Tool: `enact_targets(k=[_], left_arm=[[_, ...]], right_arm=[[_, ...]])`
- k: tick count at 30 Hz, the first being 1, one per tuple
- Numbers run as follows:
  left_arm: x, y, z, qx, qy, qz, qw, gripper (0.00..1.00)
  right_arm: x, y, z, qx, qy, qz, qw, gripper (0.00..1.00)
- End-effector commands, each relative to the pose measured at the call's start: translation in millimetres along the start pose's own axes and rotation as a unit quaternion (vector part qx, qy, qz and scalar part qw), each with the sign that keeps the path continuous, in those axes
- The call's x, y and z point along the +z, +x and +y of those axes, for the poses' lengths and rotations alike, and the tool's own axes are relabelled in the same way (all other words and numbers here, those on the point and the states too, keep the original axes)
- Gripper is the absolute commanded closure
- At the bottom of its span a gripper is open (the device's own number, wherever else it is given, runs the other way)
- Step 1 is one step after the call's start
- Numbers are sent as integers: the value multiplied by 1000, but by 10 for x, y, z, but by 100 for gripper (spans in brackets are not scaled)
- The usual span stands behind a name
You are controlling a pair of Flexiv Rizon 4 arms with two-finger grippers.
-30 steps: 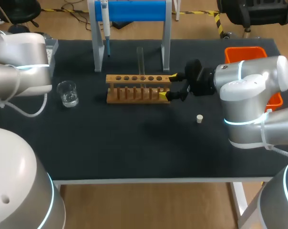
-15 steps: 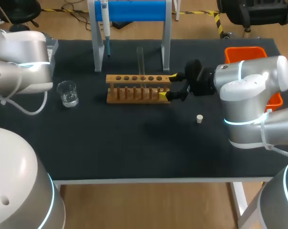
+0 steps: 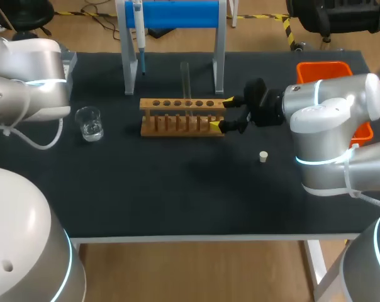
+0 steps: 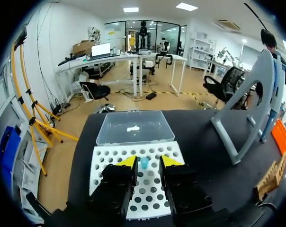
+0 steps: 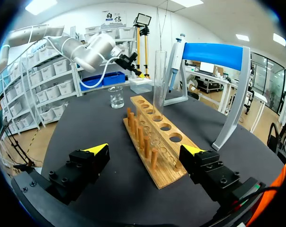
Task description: Invert the test tube, pick up the pipette, mount the tip to pipette, aspirate from beaker and dispense into the tube, eject the tip, return the pipette, and cap with the stopper.
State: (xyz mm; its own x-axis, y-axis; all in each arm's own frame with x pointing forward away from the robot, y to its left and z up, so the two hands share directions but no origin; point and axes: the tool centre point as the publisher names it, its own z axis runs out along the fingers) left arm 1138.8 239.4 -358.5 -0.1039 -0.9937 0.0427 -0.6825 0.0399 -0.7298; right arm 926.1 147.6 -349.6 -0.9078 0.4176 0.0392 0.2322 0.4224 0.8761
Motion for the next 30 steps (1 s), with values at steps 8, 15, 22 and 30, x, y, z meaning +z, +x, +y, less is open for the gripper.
enact_targets(k=[8,15,22,30], left_arm=[[43,-9,-18,-4,-8,-1,1000,75],[55,-16,-4,-5,-10,-2,1000,75],[65,-19,2,-6,-12,-3,1000,82],[76,-24,3,-5,-14,-3,1000,95]], right_arm=[[-6,-4,1,0,1,1,1000,0],[-6,-4,1,0,1,1,1000,0],[-6,-4,1,0,1,1,1000,0],[-6,-4,1,0,1,1,1000,0]])
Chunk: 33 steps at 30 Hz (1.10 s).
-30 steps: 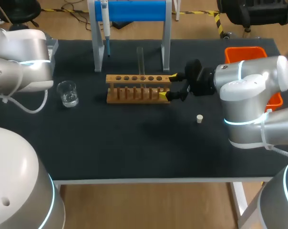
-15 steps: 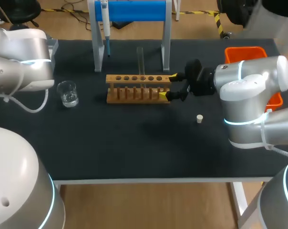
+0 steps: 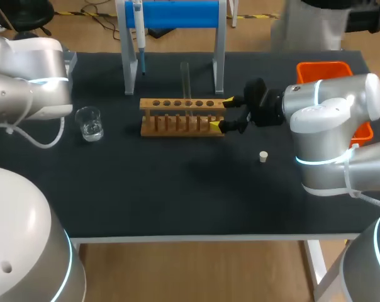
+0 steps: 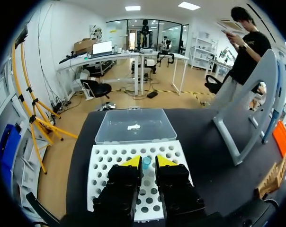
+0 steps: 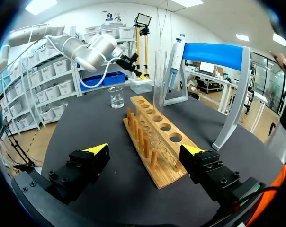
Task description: Invert the test tube, pick up the pipette, mount the tip to pipette, aspirate from beaker and dispense into the tube, eject the tip, return the pipette, and cap with the stopper.
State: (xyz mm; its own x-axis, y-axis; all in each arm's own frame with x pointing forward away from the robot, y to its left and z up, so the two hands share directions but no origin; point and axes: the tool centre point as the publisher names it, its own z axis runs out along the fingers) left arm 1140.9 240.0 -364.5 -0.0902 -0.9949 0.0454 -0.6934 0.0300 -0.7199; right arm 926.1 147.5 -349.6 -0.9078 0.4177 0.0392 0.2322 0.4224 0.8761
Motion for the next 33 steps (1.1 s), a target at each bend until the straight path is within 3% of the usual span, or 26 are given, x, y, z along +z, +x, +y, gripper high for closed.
enact_targets(k=[1,22,33], left_arm=[[22,-14,-26,1,-7,1,1000,100],[-72,-33,-60,3,0,-9,1000,100],[-285,-83,-215,12,18,-29,999,100]], right_arm=[[-6,-4,1,0,1,1,1000,0],[-6,-4,1,0,1,1,1000,0],[-6,-4,1,0,1,1,1000,0]])
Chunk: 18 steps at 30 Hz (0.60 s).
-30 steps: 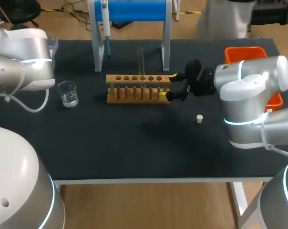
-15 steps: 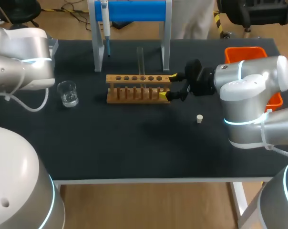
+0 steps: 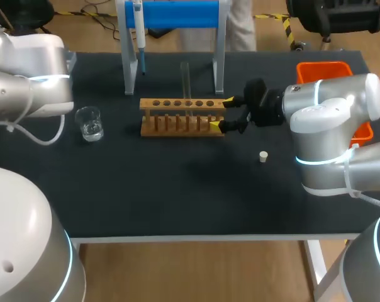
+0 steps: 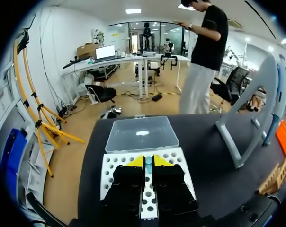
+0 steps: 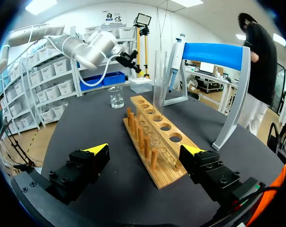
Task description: Invert the test tube, pick up the pipette, mount the tip to pipette, aspirate from beaker and dispense into the tube, eject the tip, return the pipette, and cap with the stopper.
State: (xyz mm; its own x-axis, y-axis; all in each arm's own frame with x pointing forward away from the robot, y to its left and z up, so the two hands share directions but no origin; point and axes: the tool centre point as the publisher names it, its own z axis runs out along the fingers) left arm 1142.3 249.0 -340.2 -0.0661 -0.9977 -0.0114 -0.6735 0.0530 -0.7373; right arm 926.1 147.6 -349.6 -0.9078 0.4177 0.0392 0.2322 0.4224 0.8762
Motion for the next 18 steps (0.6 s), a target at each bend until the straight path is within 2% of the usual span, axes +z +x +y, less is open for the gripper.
enact_targets(k=[1,9,13,16,18], left_arm=[[-137,-11,-53,0,8,-2,1000,100],[-314,-7,-209,-6,42,-11,999,100],[-448,26,-296,6,56,-7,998,100],[-599,106,-366,30,60,12,998,100],[-724,213,-395,61,56,42,996,100]], right_arm=[[-6,-4,1,0,1,1,1000,0],[-6,-4,1,0,1,1,1000,0],[-6,-4,1,0,1,1,1000,0],[-6,-4,1,0,1,1,1000,0],[-6,-4,1,0,1,1,1000,0]])
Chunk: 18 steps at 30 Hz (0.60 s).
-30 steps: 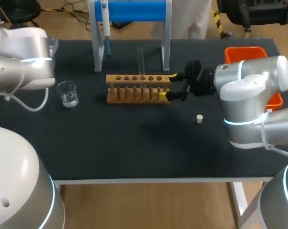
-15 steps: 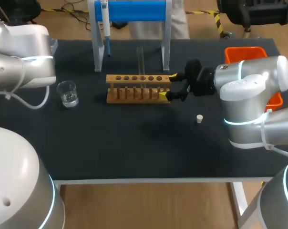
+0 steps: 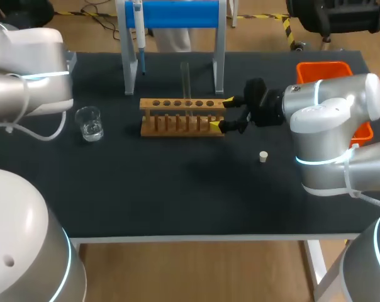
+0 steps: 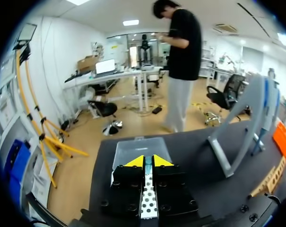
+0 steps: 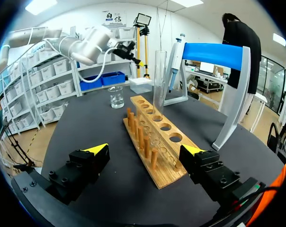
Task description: Invert the test tube, pick up the pipette, mount the tip to pipette, aspirate from beaker and dispense into the tube, eject the tip, return the pipette, and cap with the stopper.
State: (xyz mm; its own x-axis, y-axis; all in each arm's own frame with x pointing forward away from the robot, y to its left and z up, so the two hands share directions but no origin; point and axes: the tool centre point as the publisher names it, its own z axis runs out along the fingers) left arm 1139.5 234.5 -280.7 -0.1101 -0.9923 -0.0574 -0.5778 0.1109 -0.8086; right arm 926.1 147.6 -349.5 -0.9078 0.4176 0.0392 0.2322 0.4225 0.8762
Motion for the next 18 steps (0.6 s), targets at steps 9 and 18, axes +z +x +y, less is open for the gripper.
enact_targets(k=[9,18], left_arm=[[-672,496,-52,127,-11,168,978,100],[-672,496,-52,127,-11,168,978,100]], right_arm=[[-6,-5,0,0,1,1,1000,0],[-6,-5,0,0,1,1,1000,0]])
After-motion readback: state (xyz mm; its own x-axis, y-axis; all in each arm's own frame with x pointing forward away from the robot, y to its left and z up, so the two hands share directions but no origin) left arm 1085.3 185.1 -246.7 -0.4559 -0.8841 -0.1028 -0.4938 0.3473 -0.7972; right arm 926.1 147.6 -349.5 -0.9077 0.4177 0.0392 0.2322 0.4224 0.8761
